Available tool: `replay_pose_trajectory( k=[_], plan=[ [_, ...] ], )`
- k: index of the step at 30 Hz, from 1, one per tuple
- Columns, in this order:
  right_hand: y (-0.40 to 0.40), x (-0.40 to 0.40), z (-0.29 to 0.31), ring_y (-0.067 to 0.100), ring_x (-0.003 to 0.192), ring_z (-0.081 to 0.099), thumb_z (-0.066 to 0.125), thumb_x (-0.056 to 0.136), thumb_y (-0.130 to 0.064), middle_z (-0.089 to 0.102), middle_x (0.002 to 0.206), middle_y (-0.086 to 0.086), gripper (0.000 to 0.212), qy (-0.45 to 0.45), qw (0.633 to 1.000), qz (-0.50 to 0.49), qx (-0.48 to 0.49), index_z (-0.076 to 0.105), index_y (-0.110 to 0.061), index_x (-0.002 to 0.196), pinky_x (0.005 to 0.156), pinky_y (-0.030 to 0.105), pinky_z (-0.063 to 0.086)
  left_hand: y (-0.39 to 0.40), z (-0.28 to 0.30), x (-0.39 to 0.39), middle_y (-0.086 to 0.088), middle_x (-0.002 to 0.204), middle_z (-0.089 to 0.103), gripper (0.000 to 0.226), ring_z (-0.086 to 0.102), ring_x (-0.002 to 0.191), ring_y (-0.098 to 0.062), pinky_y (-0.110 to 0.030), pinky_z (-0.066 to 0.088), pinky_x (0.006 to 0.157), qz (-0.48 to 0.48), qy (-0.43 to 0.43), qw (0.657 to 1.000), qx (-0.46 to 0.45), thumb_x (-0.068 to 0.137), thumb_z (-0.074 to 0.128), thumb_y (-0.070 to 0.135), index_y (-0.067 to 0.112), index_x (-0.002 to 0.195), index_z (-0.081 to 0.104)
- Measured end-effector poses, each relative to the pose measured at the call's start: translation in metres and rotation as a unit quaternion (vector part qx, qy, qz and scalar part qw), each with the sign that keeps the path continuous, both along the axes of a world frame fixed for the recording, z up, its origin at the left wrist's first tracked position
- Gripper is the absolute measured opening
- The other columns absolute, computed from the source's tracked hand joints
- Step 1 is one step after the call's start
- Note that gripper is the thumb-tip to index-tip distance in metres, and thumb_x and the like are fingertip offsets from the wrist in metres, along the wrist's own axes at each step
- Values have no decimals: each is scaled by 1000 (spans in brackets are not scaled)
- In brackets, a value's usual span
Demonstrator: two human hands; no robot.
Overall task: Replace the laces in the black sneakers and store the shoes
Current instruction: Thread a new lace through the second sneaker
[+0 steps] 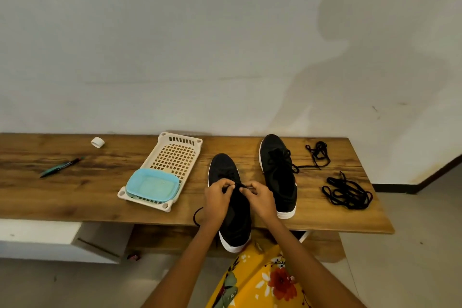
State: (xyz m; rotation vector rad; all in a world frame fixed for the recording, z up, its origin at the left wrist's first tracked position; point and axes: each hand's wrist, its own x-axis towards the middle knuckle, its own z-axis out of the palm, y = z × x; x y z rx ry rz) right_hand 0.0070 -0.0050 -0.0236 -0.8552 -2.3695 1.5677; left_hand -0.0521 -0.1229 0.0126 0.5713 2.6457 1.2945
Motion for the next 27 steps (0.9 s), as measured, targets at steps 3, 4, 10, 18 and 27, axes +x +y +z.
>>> replay_pose_trajectory(
  k=[3,4,10,18,27],
  plan=[
    [3,-1,-4,7,90,66,63,89,-26,71,92,-6,18,-2,999,4,-54,69,-16,103,82,28,55,3,-2,4,-3,97,68,13,62,92,-13,-15,43,80,-7,17,999,-31,88,62,13,9,97,71],
    [3,-1,-6,8,90,67,63,90,-26,71,93,-4,20,-4,998,1,-62,69,-15,105,83,31,55,5,-4,6,-3,98,67,13,61,91,-13,-20,45,81,-5,19,999,-35,88,62,14,10,97,71],
    [-1,3,-6,13,91,66,60,92,-25,71,94,-1,21,-5,996,-15,-91,68,-13,107,81,32,54,6,-8,15,0,98,67,12,60,89,-10,-16,41,77,14,2,1000,-27,88,63,17,12,96,71],
    [-4,7,-2,12,91,65,60,92,-26,70,92,-2,17,-9,998,-8,-69,68,-15,102,81,32,52,11,-16,25,-1,95,71,15,64,89,-10,-14,42,75,75,-10,997,12,88,63,18,11,97,72],
    [-5,18,0,16,87,64,49,98,-28,66,83,-4,23,31,996,17,-78,69,-16,96,77,34,51,7,-20,20,6,77,67,15,63,74,-11,-32,50,67,75,-25,996,48,83,69,17,18,91,57]
  ],
)
